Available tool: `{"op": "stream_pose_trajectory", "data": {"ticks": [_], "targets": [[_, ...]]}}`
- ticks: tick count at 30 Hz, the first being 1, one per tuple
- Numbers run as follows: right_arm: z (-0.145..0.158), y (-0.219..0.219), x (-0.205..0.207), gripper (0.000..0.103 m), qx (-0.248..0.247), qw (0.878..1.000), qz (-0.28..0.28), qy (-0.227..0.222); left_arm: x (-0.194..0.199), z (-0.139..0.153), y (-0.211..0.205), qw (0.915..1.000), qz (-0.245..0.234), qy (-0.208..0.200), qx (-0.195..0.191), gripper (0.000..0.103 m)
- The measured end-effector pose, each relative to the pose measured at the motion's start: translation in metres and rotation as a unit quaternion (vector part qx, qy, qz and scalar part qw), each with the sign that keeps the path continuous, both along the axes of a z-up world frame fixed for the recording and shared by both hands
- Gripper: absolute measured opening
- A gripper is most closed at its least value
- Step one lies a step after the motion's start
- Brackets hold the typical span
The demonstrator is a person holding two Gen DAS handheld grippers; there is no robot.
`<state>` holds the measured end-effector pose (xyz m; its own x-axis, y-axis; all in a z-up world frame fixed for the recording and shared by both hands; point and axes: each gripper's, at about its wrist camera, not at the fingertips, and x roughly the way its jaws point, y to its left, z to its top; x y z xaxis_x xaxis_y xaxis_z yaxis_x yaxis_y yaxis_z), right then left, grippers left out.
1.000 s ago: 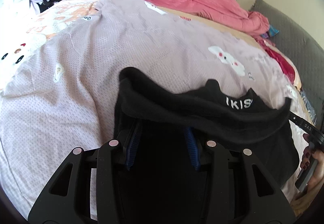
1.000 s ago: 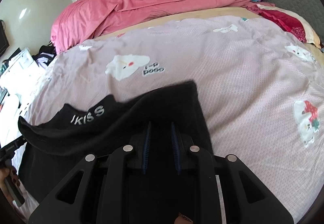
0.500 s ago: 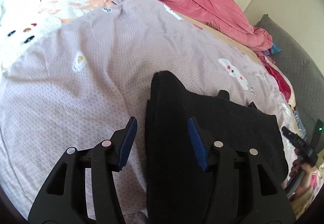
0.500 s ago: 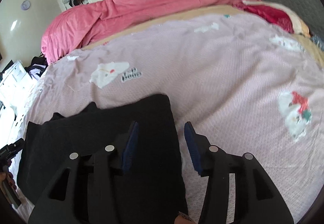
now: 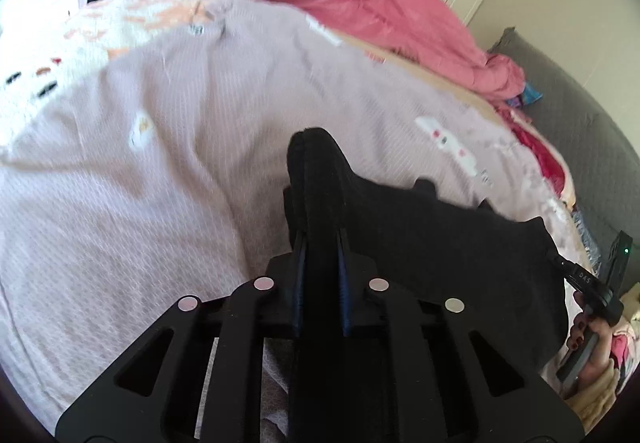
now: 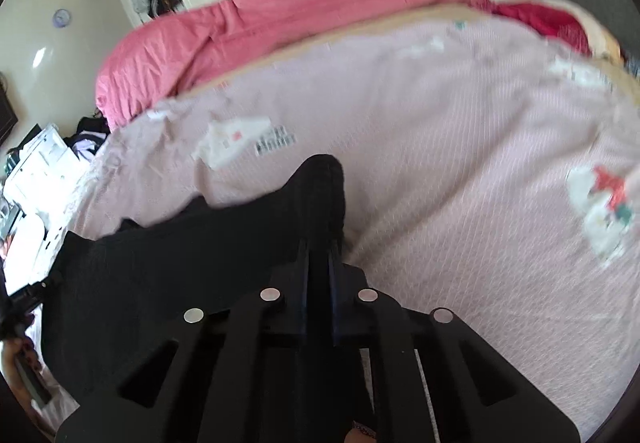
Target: Fold small clothes
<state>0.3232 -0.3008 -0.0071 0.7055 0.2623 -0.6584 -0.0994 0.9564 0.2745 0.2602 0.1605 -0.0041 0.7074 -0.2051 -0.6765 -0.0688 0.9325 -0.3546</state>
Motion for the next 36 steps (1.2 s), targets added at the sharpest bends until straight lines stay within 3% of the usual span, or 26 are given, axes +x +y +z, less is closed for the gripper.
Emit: {"op": "stream_pose_trajectory", "data": {"ticks": [3, 6, 10, 12, 14, 24, 36], "targets": [[0.008, 0.000, -0.001, 0.007, -0.015, 0.999, -0.013, -0.025, -0.003, 0.006, 0.004, 0.9998, 0.005, -0.012, 0.013, 0.003], [-0.008, 0.003, 0.008, 0.007, -0.051, 0.998, -0.027, 0.007, 0.000, -0.007, 0.005, 0.9997, 0.008, 0.009, 0.020, 0.003], [-0.029, 0.001, 0.010, 0.009, -0.057, 0.997, -0.042, 0.032, 0.004, -0.025, 0.001, 0.9988, 0.009, 0.037, 0.031, 0.004], [-0.030, -0.002, 0.007, 0.024, -0.060, 0.996, -0.059, 0.037, 0.004, -0.025, -0.002, 0.9981, 0.009, 0.037, 0.048, 0.007], [-0.028, -0.004, 0.002, 0.031, -0.065, 0.995, -0.068, 0.036, 0.004, -0.023, -0.006, 0.9974, 0.009, 0.037, 0.061, 0.009], [-0.013, 0.005, -0.032, 0.039, -0.076, 0.996, -0.042, 0.015, -0.015, -0.008, -0.009, 0.9964, 0.011, 0.035, 0.076, 0.027], [0.000, 0.013, -0.071, 0.050, -0.057, 0.998, -0.025, -0.004, -0.036, 0.011, -0.021, 0.9972, 0.005, 0.015, 0.073, 0.040]]}}
